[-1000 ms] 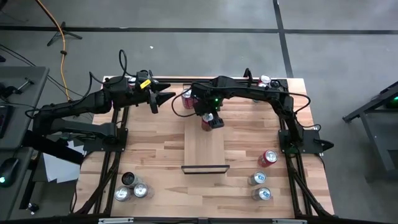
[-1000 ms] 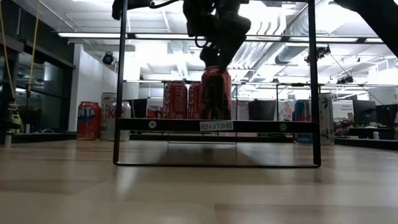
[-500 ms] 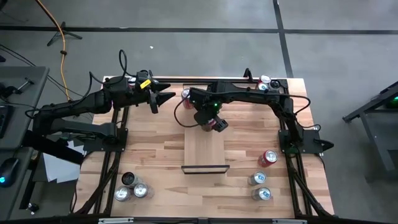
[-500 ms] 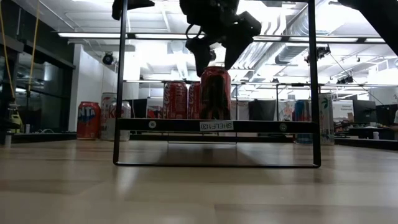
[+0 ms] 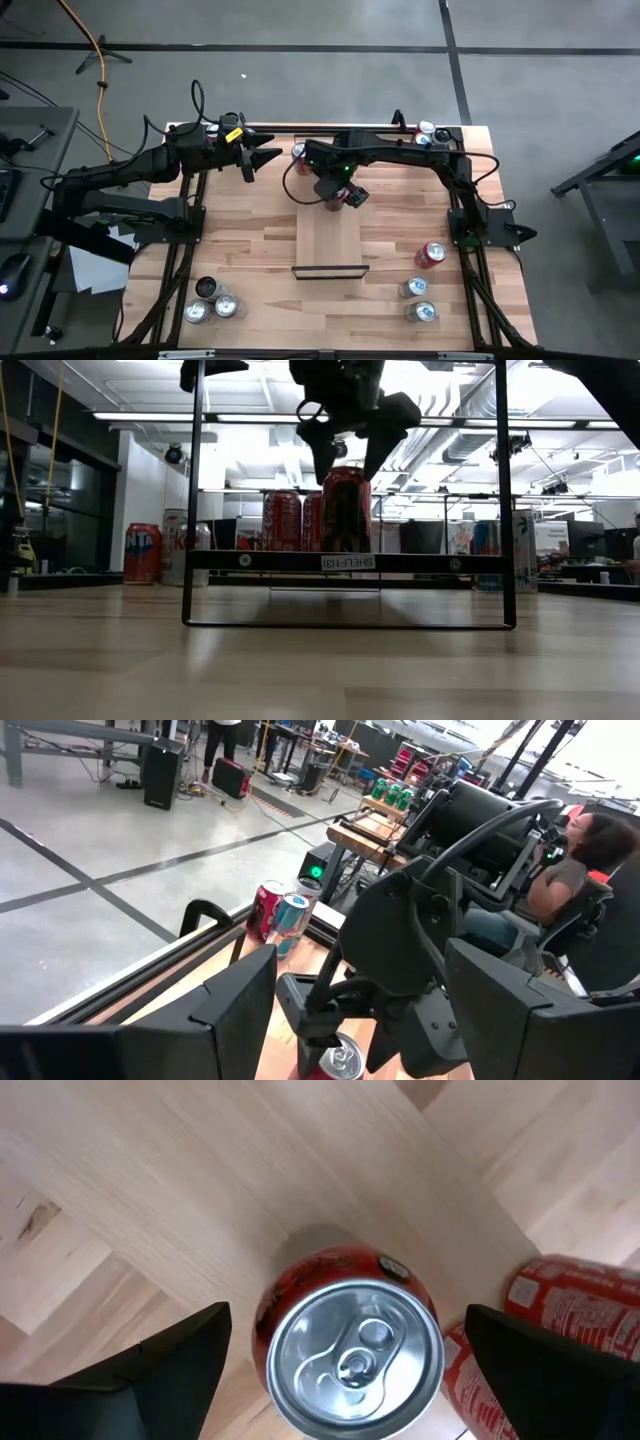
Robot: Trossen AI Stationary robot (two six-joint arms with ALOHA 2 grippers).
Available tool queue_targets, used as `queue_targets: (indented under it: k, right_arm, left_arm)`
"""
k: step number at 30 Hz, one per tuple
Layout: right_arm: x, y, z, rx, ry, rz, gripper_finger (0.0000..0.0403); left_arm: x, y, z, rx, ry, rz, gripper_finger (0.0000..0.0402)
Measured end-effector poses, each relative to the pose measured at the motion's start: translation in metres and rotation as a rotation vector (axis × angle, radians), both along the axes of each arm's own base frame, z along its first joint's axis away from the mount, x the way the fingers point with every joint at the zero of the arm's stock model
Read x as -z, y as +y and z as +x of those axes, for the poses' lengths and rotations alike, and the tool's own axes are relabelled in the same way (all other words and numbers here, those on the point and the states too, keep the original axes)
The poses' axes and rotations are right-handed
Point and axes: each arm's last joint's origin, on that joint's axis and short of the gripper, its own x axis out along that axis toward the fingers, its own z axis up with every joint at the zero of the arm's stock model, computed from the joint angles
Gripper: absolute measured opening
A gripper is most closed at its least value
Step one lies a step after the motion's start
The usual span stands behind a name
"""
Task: Place canned beverage on shelf
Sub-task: Put the red soda can on the shelf aligned with the other red soda can
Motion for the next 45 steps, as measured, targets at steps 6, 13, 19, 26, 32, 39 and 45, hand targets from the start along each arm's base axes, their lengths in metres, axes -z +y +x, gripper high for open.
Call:
queue_targets:
  k: [6,13,19,26,32,39,45]
  right_arm:
    - [0.003,-0.002,0.002,-0.025,-0.002,-0.01,0.0387]
    - [0.009,-0.003,0.004,-0.037,0.032,-0.038,0.0379]
    - [0.011,-0.003,0.004,-0.029,0.037,-0.042,0.0327]
    - [0.011,0.001,0.005,0.047,0.044,-0.067,0.0285]
    - [0.011,0.004,0.004,0.449,0.06,-0.081,0.0285]
    - [0.011,0.006,-0.001,1.05,0.104,0.062,0.0286]
    - [0.011,0.006,-0.003,1.554,0.109,0.161,0.0287]
  left_arm:
    - [0.0,0.0,0.0,0.0,0.0,0.0,0.0239]
    - [0.0,0.0,0.0,0.0,0.002,-0.001,0.0239]
    - [0.001,0.0,0.0,0.0,0.015,-0.004,0.0239]
    - [0.003,0.0,0.0,0.0,0.033,-0.008,0.0239]
    - [0.003,0.0,0.0,0.0,0.034,-0.008,0.0239]
    - [0.003,0.0,0.0,0.0,0.033,-0.006,0.0239]
    - [0.003,0.0,0.0,0.002,0.039,0.008,0.0239]
